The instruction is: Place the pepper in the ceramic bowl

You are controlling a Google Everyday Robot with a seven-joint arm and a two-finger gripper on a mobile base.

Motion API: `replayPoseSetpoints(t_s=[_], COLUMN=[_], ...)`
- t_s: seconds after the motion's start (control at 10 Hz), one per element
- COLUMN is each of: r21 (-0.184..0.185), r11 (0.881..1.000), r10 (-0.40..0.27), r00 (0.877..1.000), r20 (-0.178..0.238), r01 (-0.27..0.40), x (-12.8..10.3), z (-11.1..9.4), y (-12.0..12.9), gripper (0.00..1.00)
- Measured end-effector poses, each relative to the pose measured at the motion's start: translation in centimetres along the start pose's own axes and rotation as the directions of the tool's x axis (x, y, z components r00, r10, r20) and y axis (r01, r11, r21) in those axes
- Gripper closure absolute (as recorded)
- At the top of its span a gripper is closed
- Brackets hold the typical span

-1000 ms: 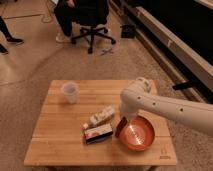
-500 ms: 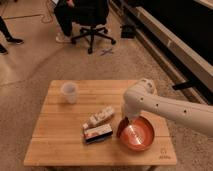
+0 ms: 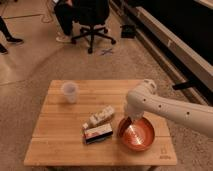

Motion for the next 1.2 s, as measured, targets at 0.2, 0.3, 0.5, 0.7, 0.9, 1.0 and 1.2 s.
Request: replayPoseSetpoints(t_s=[0.2, 0.3, 0.5, 0.7, 0.9, 1.0, 1.2], r21=[-0.023, -0.018, 0.002, -0.011, -0.007, 0.001, -0.011], r11=[1.000, 1.000, 1.000, 1.000, 0.999, 0.999, 0.999], r10=[-0.010, 0.000, 0.006, 0.019, 0.031, 0.034, 0.043], r00=[1.000, 1.000, 1.000, 1.000, 0.999, 0.999, 0.999], r20=[0.015, 0.009, 0.004, 0.002, -0.008, -0.002, -0.024], r01=[0.010, 0.000, -0.006, -0.019, -0.031, -0.034, -0.043], x=[-0.8, -0.9, -0.5, 0.5, 0.1, 0.0, 0.4], z=[0.2, 0.2, 0.1, 0.1, 0.3, 0.4, 0.6], y=[-1.6, -1.3, -0.4, 0.6, 0.2, 0.0, 0.7], gripper=[0.73, 0.73, 0.73, 0.73, 0.73, 0.73, 0.73])
